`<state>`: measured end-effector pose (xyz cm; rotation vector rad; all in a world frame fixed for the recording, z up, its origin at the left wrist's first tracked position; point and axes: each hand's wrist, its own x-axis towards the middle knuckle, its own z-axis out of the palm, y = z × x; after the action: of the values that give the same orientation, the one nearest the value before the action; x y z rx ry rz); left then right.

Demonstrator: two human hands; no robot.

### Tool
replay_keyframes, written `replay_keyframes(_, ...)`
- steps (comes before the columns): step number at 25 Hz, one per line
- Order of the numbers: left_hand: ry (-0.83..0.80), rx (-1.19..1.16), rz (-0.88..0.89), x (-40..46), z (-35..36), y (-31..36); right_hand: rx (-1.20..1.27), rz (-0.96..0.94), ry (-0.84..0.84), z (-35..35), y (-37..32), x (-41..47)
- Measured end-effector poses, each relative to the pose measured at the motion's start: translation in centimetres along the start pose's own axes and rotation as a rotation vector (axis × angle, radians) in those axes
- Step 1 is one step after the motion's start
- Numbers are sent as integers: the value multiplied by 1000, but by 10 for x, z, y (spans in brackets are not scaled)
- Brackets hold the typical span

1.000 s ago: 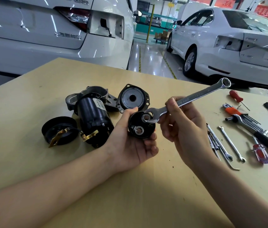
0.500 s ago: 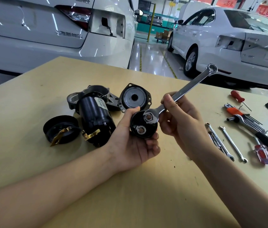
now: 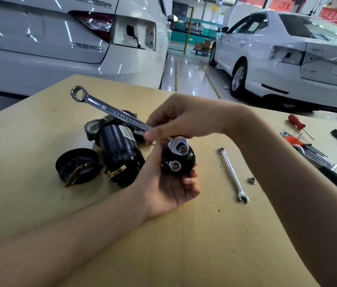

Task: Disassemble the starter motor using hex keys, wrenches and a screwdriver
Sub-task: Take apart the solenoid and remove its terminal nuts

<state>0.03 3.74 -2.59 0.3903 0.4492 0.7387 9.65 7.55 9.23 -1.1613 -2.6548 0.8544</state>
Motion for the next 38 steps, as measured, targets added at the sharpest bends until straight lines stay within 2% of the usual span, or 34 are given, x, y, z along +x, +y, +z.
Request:
replay_keyframes(2, -1, -8, -4, 1, -2, 0, -30, 43, -104, -9, -7, 5)
replay_keyframes(4, -9, 3, -5, 0, -2, 0, -16, 47, -120, -9, -5, 3)
replay_keyframes(6, -9, 17, -8, -1, 0, 1, 112, -10, 60, -2, 4, -3)
replay_keyframes(8, 0, 23, -17, -2, 1, 0, 439, -60, 397, 5, 17, -16)
replay_keyframes(10, 11, 18, -20, -3, 0, 1, 742, -92, 661, 17, 29, -32)
replay_keyframes(12, 6, 25, -25, -3, 1, 1, 896, -86, 809, 37, 38, -49)
replay_keyframes(15, 8, 33, -10, -3, 1, 1, 1028, -33, 899, 65, 48, -62)
replay_keyframes(31, 3, 35, -9, -2, -1, 0, 977, 8, 899, 76, 41, -60)
replay_keyframes(35, 10, 35, -19, -2, 0, 1, 669, -9, 677, 41, 28, -39)
replay_keyframes(38, 2, 31, -15, -4, 2, 1, 303, -88, 348, 23, 9, -13)
